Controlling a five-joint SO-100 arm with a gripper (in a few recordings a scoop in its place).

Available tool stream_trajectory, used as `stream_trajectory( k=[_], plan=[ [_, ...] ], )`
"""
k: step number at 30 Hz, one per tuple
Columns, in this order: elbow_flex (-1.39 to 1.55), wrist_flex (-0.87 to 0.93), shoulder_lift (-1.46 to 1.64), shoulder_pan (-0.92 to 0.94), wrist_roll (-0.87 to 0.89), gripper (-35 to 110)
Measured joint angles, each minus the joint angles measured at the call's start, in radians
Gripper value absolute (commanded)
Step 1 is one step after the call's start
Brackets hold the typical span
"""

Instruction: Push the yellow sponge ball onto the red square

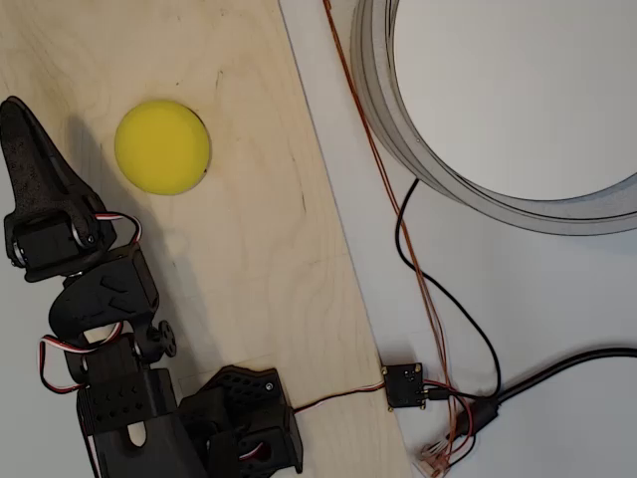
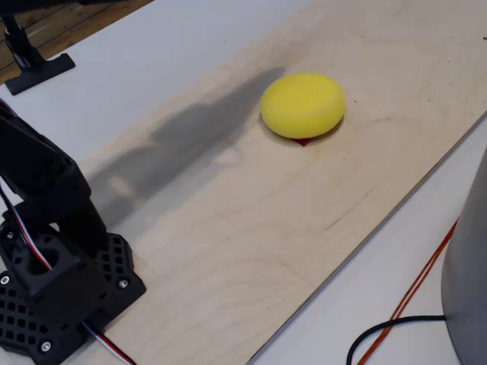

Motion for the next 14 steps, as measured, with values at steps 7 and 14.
stream_trajectory(
  k=[7, 14],
  plan=[
    [0.011, 0.011, 0.002, -0.006, 0.011, 0],
    [0.043, 0.011, 0.034, 0.008, 0.026, 0]
  ],
)
